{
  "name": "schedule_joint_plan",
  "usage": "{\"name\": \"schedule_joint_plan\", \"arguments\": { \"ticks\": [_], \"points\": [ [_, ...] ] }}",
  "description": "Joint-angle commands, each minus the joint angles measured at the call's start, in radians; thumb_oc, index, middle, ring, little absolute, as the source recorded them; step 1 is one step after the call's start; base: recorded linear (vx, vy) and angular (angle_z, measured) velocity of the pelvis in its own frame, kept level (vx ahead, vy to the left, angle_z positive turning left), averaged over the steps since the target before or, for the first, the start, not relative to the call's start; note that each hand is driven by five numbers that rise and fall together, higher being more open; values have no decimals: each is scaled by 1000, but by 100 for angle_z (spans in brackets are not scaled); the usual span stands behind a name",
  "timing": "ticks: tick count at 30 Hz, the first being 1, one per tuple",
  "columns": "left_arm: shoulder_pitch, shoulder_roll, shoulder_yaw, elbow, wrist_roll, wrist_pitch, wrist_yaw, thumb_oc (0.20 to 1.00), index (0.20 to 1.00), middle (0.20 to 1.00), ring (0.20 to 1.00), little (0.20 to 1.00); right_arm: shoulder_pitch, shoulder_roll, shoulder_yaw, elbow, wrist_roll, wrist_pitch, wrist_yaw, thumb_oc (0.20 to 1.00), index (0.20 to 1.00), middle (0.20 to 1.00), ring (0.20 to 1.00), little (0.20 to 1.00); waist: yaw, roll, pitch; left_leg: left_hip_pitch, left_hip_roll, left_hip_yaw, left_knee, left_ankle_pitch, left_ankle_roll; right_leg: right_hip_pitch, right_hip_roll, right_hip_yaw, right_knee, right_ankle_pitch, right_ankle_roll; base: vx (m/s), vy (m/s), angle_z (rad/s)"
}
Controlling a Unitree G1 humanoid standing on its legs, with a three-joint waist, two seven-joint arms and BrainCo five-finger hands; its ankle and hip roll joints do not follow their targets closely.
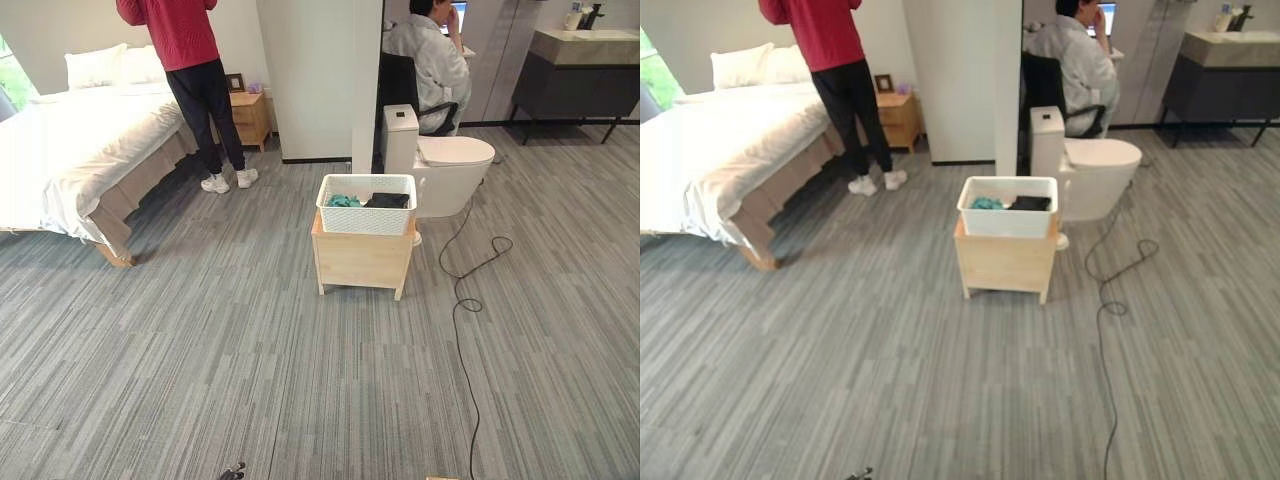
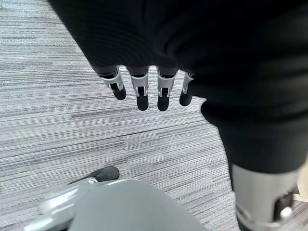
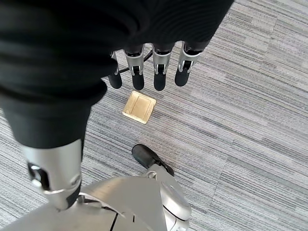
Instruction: Grab the laundry basket,head to the washer,open it,put in the laundry and shut it.
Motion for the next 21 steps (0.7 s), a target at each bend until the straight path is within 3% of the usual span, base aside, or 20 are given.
{"name": "schedule_joint_plan", "arguments": {
  "ticks": [1,10,11,12,13,15,17,19,21],
  "points": [
    [-65,18,3,84,7,-23,14,1000,1000,1000,1000,1000,-31,19,43,54,-4,-6,-15,1000,1000,1000,1000,1000,6,-77,-11,-26,40,-42,-46,13,-64,0,-115,30,-14,26,88,5,-21,-5],
    [-69,26,10,55,-22,-23,20,1000,1000,1000,1000,1000,-41,6,23,52,18,-9,-20,1000,1000,1000,1000,1000,5,-60,11,-33,72,-50,-46,39,-80,-9,-81,50,-14,2,66,7,-86,-1],
    [-77,32,9,36,-46,-19,20,1000,1000,1000,1000,1000,-47,5,21,55,31,-14,-25,1000,1000,1000,1000,1000,8,-67,52,-103,90,-77,96,19,-96,-8,-52,65,14,-26,23,-27,-260,9],
    [-78,32,9,36,-46,-19,20,1000,1000,1000,1000,1000,-48,5,21,55,31,-14,-25,1000,1000,1000,1000,1000,7,-67,51,-107,90,-79,101,17,-97,-10,-51,64,16,-27,22,-21,-344,26],
    [-78,36,8,30,-53,-14,16,1000,1000,1000,1000,1000,-46,4,16,54,45,-17,-27,1000,1000,1000,1000,1000,11,-72,77,-167,97,-101,235,36,-110,-6,-23,70,54,-63,-15,18,-202,31],
    [-78,37,0,6,-71,-11,12,1000,1000,1000,1000,1000,-51,-10,10,50,58,-18,-36,1000,1000,1000,1000,1000,20,-68,114,-269,90,-143,423,130,-113,6,-2,57,69,-76,-38,-1,-204,33],
    [-78,32,2,6,-88,-9,13,1000,1000,1000,1000,1000,-71,-24,11,33,72,-23,-46,1000,1000,1000,1000,1000,21,-72,146,-376,64,-163,590,185,-103,15,7,38,75,-87,-49,46,-146,26],
    [-79,34,9,6,-111,-12,23,1000,1000,1000,1000,1000,-83,-28,13,28,83,-23,-56,1000,1000,1000,1000,1000,27,-78,156,-427,71,-122,557,189,-99,17,14,22,75,-100,-53,155,-65,10],
    [-78,44,32,-4,-146,-24,37,1000,1000,1000,1000,1000,-108,-35,22,20,100,-32,-64,1000,1000,1000,1000,1000,51,-76,153,-470,71,-98,335,182,-101,20,32,21,62,-121,-38,225,25,20]
  ]
}}
